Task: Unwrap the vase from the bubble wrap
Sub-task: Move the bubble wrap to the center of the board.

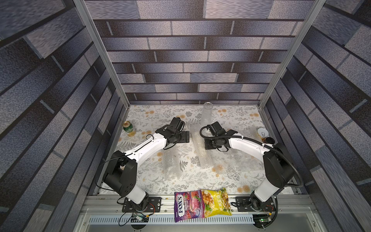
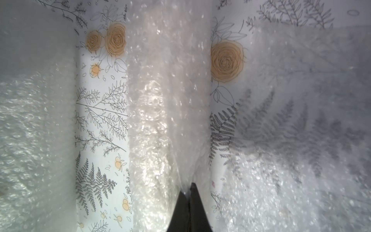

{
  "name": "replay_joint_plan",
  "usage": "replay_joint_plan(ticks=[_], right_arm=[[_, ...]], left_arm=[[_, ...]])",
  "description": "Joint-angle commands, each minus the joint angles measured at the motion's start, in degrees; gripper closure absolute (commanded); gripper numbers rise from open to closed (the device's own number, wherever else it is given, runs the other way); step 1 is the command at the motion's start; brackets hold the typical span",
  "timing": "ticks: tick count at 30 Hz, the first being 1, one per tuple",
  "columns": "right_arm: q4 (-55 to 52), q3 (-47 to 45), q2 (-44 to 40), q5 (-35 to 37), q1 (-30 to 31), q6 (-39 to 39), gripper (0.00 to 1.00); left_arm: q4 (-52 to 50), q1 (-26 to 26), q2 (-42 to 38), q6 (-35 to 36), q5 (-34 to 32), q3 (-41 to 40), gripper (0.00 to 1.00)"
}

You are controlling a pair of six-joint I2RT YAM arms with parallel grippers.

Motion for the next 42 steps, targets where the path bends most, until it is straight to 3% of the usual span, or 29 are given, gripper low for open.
replay_joint_plan(ticks=[1,14,19,26,42], right_arm=[[0.5,-4.6,-2.7,-1.4,0.7,4.4,1.0],[4.9,-12.7,-9.2,-2.7,0.6,13.9,0.99],[4.9,-13.9,-10.6,-0.5,0.6,13.6,0.93],[4.8,-13.3,-9.4,0.1,0.5,12.9,0.9],[4.2,-13.5,-9.6,0.7,0.5,12.3,0.85]], left_arm=[[-1.3,-1.9,1.8,1.8,-1.3,2.1,0.15],[3.1,-5.2,4.2,1.3,5.1,0.7,0.15],[3.2,-7.1,7.0,1.5,6.3,2.2,0.15],[4.7,-8.2,9.1,1.2,8.6,3.1,0.25],[7.9,-8.7,12.3,0.7,11.7,4.7,0.25]])
